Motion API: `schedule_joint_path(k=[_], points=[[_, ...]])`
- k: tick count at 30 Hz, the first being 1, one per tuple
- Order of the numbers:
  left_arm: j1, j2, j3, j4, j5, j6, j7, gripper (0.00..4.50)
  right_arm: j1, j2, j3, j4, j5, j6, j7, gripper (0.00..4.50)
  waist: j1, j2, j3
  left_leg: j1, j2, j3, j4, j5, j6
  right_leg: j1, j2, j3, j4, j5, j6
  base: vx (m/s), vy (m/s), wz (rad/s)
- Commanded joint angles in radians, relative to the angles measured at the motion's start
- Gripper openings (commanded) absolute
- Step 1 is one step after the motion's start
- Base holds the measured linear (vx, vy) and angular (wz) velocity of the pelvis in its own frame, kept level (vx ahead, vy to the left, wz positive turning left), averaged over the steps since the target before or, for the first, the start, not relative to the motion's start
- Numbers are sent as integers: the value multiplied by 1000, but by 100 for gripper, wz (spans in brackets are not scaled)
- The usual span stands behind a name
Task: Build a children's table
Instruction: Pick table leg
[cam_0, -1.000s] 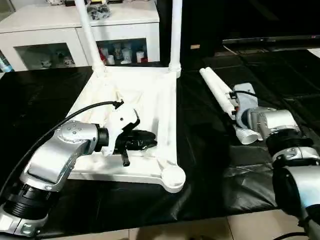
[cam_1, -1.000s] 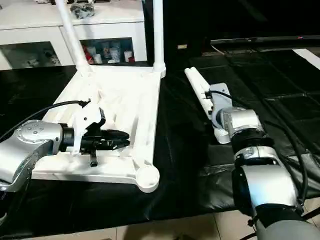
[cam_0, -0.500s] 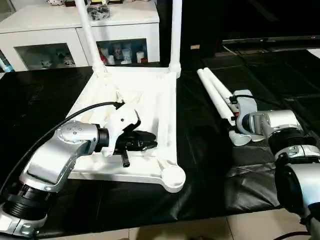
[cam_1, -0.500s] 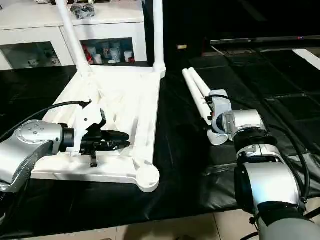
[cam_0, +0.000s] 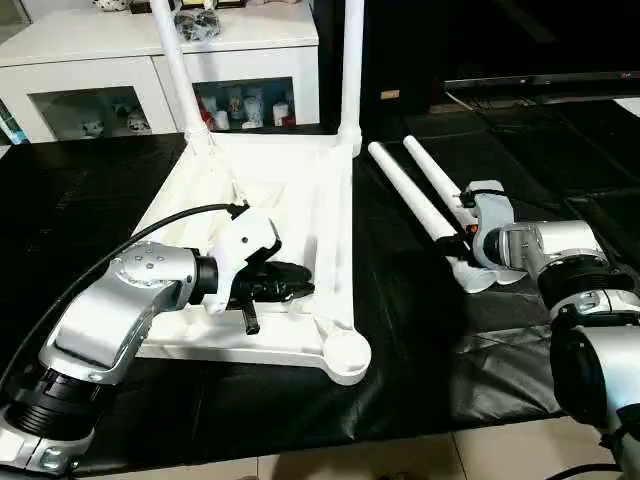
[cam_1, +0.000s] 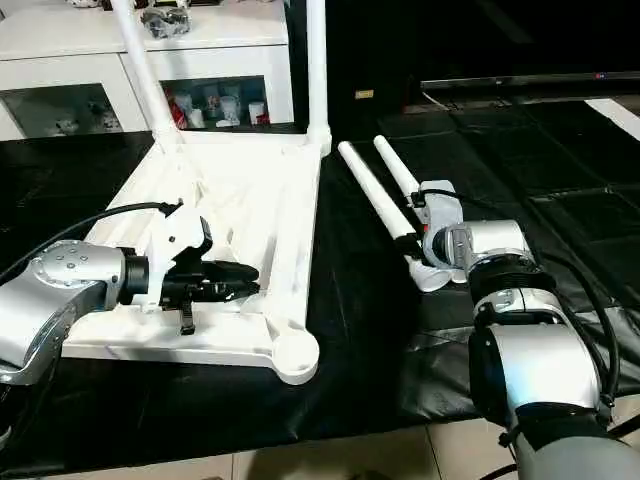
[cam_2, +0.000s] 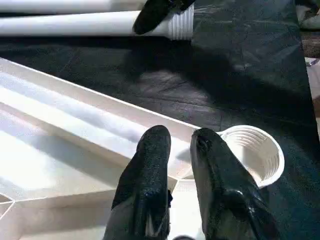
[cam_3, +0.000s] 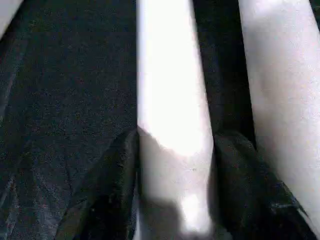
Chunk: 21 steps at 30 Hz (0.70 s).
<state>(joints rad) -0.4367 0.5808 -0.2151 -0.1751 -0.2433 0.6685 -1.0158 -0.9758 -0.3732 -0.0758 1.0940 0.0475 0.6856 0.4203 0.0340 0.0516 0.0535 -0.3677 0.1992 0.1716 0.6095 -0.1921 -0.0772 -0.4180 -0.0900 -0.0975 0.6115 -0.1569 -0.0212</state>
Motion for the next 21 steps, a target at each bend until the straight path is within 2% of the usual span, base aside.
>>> schedule_joint_path(k=[1,5,11,14,15,16,17,21], points=[[-18,4,-6,-9,-7,0,8,98,-2,7,-25,16,21,-6,-11,201,3,-9,-70,1,12,1,-60,-198,16,63,-41,40,-70,-317,-210,0,0,0],[-19,2,-7,-8,-8,2,7,98,-1,6,-32,16,22,-10,-16,188,3,-10,-70,1,12,1,-59,-197,16,63,-41,39,-70,-317,-209,0,0,0],[-21,-11,3,-8,-17,-2,15,98,11,1,-84,-9,59,-60,-39,186,4,-13,-72,1,11,2,-58,-185,20,63,-42,40,-70,-304,-210,0,0,0],[-21,-18,10,-3,-17,-7,25,98,18,2,-130,-33,92,-91,-53,186,7,-13,-74,-1,12,2,-57,-164,27,65,-42,40,-65,-278,-215,0,0,0],[-21,-22,15,-2,-19,-9,31,98,40,12,-167,-73,122,-161,-50,186,7,-11,-74,-2,12,3,-57,-163,32,65,-42,40,-66,-272,-216,0,0,0],[-21,-24,17,-2,-20,-10,33,98,43,14,-172,-78,127,-167,-49,186,8,-11,-74,-2,13,4,-57,-164,34,64,-44,41,-68,-271,-211,0,0,0],[-22,-39,29,2,-25,-13,47,98,65,22,-201,-119,155,-182,-38,186,6,-13,-77,-2,11,3,-57,-150,38,67,-40,40,-64,-250,-212,0,0,0],[-30,-75,52,26,-30,-26,84,98,119,50,-242,-237,204,-165,-59,186,5,-9,-75,-1,10,3,-58,-147,45,66,-38,39,-67,-244,-216,0,0,0]])
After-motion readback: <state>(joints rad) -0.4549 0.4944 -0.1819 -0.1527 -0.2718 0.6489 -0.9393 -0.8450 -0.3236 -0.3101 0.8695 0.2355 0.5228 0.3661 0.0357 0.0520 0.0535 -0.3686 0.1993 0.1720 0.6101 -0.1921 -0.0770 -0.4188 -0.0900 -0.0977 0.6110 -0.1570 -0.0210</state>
